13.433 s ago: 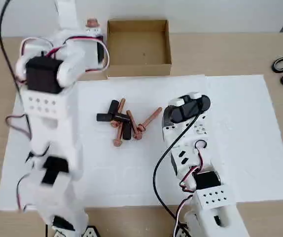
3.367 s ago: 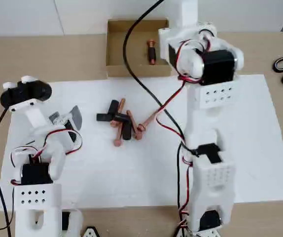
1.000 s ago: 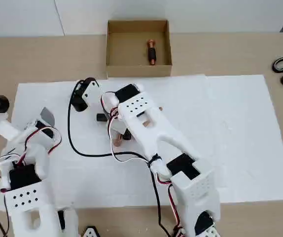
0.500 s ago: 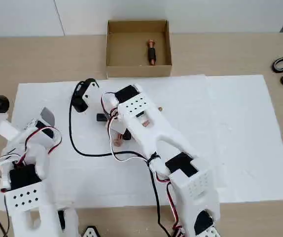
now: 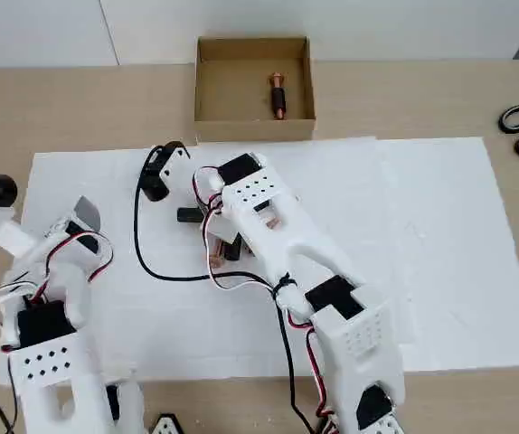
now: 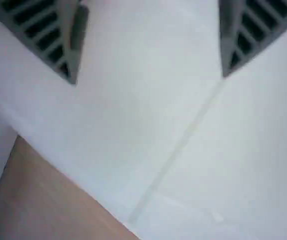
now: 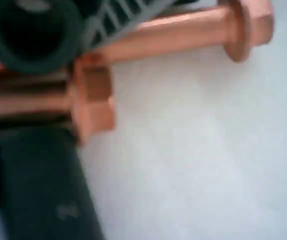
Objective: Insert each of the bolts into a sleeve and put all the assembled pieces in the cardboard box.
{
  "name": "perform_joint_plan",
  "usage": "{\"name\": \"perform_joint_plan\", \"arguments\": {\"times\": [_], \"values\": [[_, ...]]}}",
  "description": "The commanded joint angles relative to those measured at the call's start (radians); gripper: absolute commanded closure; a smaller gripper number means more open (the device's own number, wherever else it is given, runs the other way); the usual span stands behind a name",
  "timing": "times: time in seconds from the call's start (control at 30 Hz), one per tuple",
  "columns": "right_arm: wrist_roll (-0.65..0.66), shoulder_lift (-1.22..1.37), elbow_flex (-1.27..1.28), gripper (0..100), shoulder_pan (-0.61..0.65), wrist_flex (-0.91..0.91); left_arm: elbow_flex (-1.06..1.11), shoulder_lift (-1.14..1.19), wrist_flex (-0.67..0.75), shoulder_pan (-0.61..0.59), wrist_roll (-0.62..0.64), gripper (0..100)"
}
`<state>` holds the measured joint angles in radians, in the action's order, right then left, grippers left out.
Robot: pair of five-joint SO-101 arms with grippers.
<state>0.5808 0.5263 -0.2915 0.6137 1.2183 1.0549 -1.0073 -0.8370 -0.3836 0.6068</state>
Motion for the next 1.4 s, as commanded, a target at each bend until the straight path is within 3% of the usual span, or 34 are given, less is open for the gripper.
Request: {"name": "perform_joint_plan", "arguments": {"times": [0.0,0.73,1.03,1.23,1.37], "values": [[0.002,-0.01,-0.028,99.3,-0.018,-0.008,-0.005,-0.023,0.026,0.0,0.005,82],[-0.025,-0.17,-0.143,99.5,-0.025,0.134,-0.005,-0.023,0.026,0.0,0.005,82],[-0.235,-0.252,-0.213,99.5,-0.223,0.213,-0.005,-0.023,0.023,0.011,-0.012,82],[-0.387,-0.326,-0.224,99.5,-0.338,0.361,-0.012,-0.023,0.026,0.176,-0.212,82],[-0.473,-0.344,-0.219,99.5,-0.386,0.43,-0.012,-0.023,0.026,0.284,-0.25,82]]}}
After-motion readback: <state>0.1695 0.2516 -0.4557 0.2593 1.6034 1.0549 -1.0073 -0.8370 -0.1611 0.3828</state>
